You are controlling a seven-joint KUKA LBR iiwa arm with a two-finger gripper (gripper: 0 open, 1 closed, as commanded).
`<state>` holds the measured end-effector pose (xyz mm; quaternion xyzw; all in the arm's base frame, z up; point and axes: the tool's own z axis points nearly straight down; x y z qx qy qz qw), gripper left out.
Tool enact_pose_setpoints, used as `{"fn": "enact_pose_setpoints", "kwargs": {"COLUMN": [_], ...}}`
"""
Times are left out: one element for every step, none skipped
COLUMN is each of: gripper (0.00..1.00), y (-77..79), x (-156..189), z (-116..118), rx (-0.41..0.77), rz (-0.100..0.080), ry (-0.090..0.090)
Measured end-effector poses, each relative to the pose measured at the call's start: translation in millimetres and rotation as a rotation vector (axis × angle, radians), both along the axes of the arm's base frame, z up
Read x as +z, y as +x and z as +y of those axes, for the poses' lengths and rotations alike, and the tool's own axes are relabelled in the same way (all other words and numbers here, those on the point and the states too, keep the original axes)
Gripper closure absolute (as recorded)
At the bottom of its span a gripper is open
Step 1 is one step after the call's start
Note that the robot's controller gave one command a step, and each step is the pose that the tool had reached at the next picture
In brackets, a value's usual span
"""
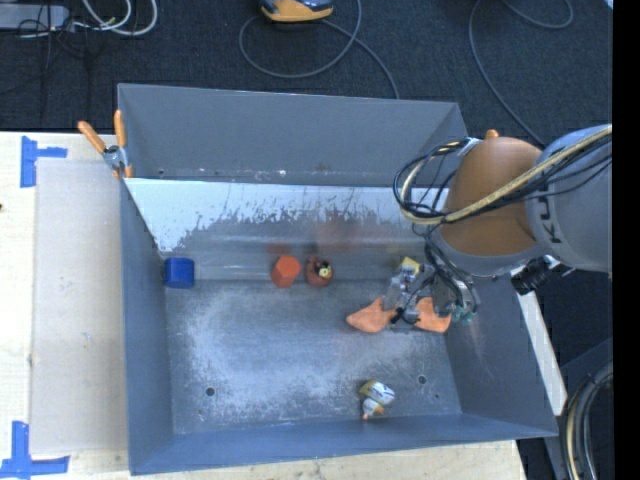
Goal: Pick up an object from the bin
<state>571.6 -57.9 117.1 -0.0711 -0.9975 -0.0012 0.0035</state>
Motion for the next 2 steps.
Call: {"fn": "enact_pose_setpoints", "kwargs": {"gripper": [1.0, 1.0], "y": [25.7, 11.8], "x": [33.1, 87.2], "z": [-20.8, -10.5], "rx": [0.006, 0.008], "rz": [-0.013, 0.001], "ry": [-0.002, 0.0]}}
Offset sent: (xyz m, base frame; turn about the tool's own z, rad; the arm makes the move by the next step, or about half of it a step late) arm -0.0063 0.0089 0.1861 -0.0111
